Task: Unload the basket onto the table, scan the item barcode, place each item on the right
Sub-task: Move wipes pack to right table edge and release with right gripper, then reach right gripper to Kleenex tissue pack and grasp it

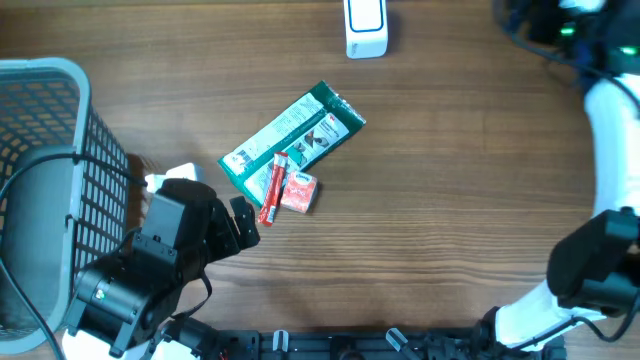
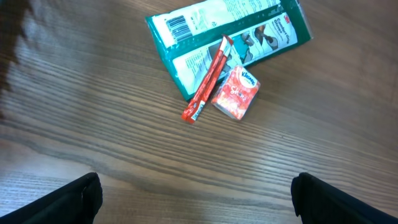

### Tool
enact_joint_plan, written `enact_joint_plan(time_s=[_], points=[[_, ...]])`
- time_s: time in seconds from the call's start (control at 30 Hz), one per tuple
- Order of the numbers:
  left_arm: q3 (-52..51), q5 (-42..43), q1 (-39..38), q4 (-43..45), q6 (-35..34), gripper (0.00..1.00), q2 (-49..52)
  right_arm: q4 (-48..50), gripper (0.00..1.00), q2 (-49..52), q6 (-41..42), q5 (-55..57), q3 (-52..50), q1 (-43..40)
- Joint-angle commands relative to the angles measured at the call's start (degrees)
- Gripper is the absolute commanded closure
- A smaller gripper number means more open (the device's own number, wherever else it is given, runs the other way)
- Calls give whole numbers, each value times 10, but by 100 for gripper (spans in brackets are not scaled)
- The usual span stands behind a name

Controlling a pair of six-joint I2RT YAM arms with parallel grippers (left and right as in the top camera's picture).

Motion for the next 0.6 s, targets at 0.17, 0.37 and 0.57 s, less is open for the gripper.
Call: enact_joint_plan(time_s=[0.17, 0.37, 0.57], points=[[2, -10, 0, 1, -6, 0, -1, -174, 0, 12, -14, 39, -24, 303], [2, -10, 0, 1, -6, 0, -1, -230, 0, 107, -342, 39, -25, 435], [2, -10, 0, 1, -6, 0, -1, -244, 3, 199, -414, -14, -26, 440]])
